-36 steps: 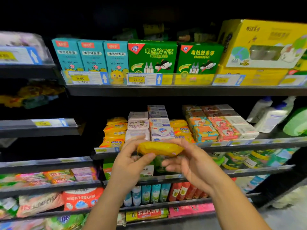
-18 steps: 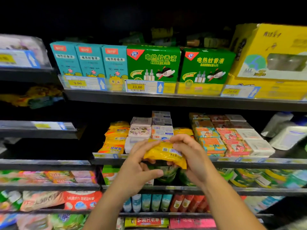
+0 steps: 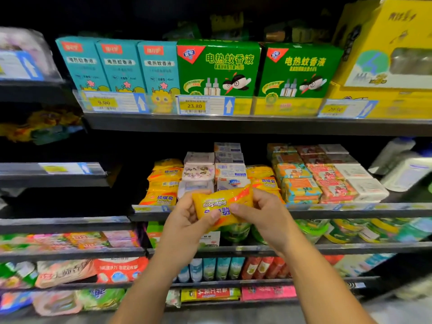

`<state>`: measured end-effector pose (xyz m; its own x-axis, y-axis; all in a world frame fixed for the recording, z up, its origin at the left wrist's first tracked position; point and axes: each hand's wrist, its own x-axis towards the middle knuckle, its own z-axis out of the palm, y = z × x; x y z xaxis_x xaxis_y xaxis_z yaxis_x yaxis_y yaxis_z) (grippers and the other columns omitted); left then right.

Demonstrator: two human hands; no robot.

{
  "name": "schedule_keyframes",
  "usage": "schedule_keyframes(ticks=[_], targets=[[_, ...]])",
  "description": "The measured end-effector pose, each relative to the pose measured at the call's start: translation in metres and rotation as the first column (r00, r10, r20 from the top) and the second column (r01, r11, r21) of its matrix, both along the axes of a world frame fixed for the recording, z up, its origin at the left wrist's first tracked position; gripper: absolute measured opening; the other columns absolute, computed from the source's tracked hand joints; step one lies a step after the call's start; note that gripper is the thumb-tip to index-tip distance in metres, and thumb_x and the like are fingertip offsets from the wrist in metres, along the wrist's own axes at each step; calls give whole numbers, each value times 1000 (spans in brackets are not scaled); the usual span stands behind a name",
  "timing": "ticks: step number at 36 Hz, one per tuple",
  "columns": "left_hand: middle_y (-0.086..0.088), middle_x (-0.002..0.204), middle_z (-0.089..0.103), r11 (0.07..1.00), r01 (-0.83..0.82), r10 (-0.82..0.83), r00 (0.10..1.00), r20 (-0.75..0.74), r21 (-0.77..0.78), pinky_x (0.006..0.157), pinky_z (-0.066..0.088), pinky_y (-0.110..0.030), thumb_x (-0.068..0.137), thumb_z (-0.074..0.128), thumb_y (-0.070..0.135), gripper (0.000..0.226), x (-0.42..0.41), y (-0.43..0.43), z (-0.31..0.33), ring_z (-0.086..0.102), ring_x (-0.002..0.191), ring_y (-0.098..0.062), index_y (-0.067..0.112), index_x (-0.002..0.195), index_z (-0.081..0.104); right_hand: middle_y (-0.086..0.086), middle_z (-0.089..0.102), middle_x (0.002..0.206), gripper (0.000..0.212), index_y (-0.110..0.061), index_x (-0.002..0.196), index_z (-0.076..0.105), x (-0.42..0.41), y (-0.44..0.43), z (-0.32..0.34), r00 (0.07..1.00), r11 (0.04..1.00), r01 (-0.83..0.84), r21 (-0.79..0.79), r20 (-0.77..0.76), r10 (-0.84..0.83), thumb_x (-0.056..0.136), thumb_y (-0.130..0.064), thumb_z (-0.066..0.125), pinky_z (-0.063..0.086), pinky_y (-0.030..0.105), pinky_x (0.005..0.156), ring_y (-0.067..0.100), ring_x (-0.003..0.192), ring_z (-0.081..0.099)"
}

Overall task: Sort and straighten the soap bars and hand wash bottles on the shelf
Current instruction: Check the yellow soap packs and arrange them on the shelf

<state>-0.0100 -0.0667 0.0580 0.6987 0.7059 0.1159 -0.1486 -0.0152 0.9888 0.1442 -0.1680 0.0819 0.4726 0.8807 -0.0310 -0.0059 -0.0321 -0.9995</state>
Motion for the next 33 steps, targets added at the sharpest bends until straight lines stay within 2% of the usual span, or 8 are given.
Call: schedule_keyframes(ticks=[6, 9, 14, 17, 21, 23, 27, 33], targets=[[18, 132, 56, 997, 78, -79, 993, 93, 20, 80, 58, -29, 77, 77, 12, 77, -5, -1, -6, 69, 106, -14, 40, 139, 40, -3, 68, 121, 39, -33, 117, 64, -3, 1, -10, 990, 991, 119, 63, -89, -113, 88, -8, 73, 58, 31, 74, 16, 106, 68], [20, 142, 44, 967, 160, -153, 987, -52, 200, 86, 55, -26, 72, 87, 14, 69, -9, 8, -14, 60, 119, -9, 46, 126, 57, 0, 70, 117, 24, -30, 104, 71, -3, -2, -10, 983, 986, 139, 96, -133, -126, 90, -11, 71, 57, 37, 74, 21, 104, 67], [24, 146, 32, 885, -48, 118, 985, -123, 464, 92, 51, -24, 77, 74, 47, 35, -4, 13, -11, 47, 124, 6, 64, 104, 59, 12, 72, 106, 23, -16, 106, 77, 4, -5, -7, 958, 996, -34, 81, -283, 55, 87, -29, 73, 55, 28, 60, 25, 81, 68], [8, 128, 56, 928, -140, 181, 979, -90, 346, 83, 58, -34, 79, 65, 62, 23, -1, 15, -12, 61, 109, -6, 58, 102, 62, 15, 68, 118, 69, -16, 132, 65, 14, -9, -7, 915, 963, -243, 119, -302, 268, 72, -42, 87, 58, 35, 80, 30, 95, 69], [-14, 96, 65, 978, -121, 138, 986, -93, 168, 74, 56, -63, 83, 67, 59, 37, 6, 15, -10, 65, 92, -35, 23, 94, 65, 3, 74, 110, 31, -29, 107, 76, 18, -2, -2, 991, 989, -136, -55, -18, 136, 77, -34, 80, 53, 40, 94, 20, 107, 69], [-21, 100, 65, 991, -91, 99, 992, -73, 102, 83, 55, -61, 90, 67, 46, 27, 11, 11, -4, 64, 97, -41, 24, 105, 66, 8, 75, 107, 22, -21, 104, 76, 20, 3, -3, 999, 997, -38, -64, -16, 37, 83, -30, 74, 53, 49, 98, 26, 104, 70], [10, 130, 56, 996, -67, 69, 997, -27, 61, 82, 56, -23, 81, 66, 33, 58, 20, 6, 2, 65, 102, 4, 37, 136, 47, 8, 70, 113, 25, -22, 112, 71, 24, 9, 0, 996, 997, 72, -32, -51, -73, 90, -9, 71, 59, 46, 88, 29, 101, 69], [-8, 121, 61, 960, 263, -254, 962, -97, 97, 86, 57, -39, 65, 93, 33, 87, 13, 28, -15, 64, 102, -28, 50, 137, 48, 12, 73, 107, 14, -10, 101, 69, 31, 8, 4, 968, 998, 66, 17, -243, -60, 95, -2, 60, 54, 27, 61, 18, 82, 68]])
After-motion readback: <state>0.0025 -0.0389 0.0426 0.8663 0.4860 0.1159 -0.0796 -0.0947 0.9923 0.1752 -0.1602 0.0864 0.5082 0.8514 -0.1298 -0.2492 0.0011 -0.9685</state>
